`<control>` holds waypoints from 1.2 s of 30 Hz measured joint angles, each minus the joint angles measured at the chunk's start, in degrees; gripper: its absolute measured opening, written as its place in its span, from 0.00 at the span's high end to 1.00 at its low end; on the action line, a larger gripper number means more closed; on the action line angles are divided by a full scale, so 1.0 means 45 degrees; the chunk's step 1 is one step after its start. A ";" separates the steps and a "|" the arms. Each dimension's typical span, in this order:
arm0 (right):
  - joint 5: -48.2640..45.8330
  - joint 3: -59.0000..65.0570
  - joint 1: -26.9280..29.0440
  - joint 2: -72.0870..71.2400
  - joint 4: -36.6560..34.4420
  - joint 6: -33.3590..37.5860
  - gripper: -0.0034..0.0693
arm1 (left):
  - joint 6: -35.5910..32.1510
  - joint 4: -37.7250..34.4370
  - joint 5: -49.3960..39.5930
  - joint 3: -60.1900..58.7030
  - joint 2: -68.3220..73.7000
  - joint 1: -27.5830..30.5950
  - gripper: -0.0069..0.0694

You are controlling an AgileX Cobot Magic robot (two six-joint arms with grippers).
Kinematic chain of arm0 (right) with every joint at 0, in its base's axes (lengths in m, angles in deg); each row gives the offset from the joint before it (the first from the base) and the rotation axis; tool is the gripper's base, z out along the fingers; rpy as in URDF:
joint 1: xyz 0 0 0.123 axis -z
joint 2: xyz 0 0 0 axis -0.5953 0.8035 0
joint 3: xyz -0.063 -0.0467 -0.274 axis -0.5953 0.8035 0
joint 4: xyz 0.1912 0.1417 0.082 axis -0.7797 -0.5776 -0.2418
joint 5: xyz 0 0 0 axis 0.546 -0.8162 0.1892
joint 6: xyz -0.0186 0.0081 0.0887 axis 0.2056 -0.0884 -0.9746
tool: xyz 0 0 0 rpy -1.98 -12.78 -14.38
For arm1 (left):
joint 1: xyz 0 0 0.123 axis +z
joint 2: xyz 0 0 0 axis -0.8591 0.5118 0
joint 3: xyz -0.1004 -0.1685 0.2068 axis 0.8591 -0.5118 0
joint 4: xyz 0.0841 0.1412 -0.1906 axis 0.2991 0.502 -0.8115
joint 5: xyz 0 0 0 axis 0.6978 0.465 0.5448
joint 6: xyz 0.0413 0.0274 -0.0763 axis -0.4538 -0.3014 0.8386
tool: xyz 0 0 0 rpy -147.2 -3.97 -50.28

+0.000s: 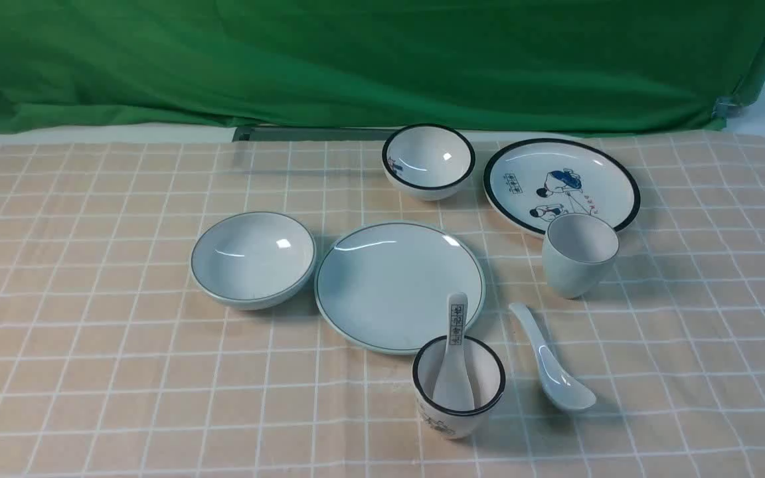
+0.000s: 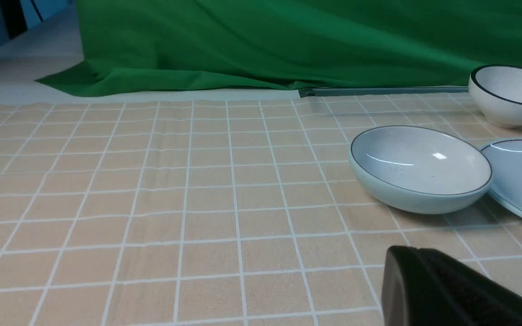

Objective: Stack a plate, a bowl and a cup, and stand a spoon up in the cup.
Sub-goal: Use the left arm to grab a blue rice bowl

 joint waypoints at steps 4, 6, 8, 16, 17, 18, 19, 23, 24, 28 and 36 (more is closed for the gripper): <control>0.0000 0.0000 0.0000 0.0000 0.0000 0.0000 0.62 | 0.0000 0.0000 0.0000 0.0000 0.0000 0.0000 0.90; 0.0000 0.0000 0.0000 0.0000 0.0000 0.0000 0.62 | 0.0000 0.0000 0.0000 0.0000 0.0000 0.0000 0.90; 0.0000 0.0000 0.0000 0.0000 0.0000 0.0000 0.62 | 0.0000 0.0000 0.0000 0.0000 0.0000 0.0000 0.90; 0.0000 0.0000 0.0000 0.0000 0.0000 0.0000 0.62 | 0.0000 0.0000 0.0000 0.0000 0.0000 0.0000 0.90; 0.0000 0.0000 0.0000 0.0000 0.0000 0.0000 0.62 | 0.0000 -0.0015 0.0000 0.0000 0.0000 0.0000 0.90; 0.0000 0.0000 0.0000 0.0000 0.0000 0.0000 0.62 | 0.0069 -0.0130 0.0075 0.0000 0.0000 0.0000 0.90; 0.0000 0.0000 0.0000 0.0000 0.0000 0.0000 0.62 | 0.0212 -0.0437 0.0237 0.0000 0.0000 0.0000 0.90; 0.0000 0.0000 0.0000 0.0000 0.0000 0.0000 0.62 | 0.1362 -0.2808 0.1216 0.0000 0.0000 0.0000 0.90; 0.0000 0.0000 0.0000 0.0000 0.0000 0.0000 0.62 | 0.1737 -0.4059 0.1797 0.0000 0.0000 0.0000 0.90; 0.0000 0.0000 0.0000 0.0000 0.0000 0.0000 0.62 | 0.2261 -0.5737 0.3655 0.0000 0.0000 0.0000 0.90; 0.0000 0.0000 -0.0040 0.0000 0.0000 0.0000 0.62 | 0.1739 -0.5786 0.0516 0.2530 0.1419 0.0000 0.90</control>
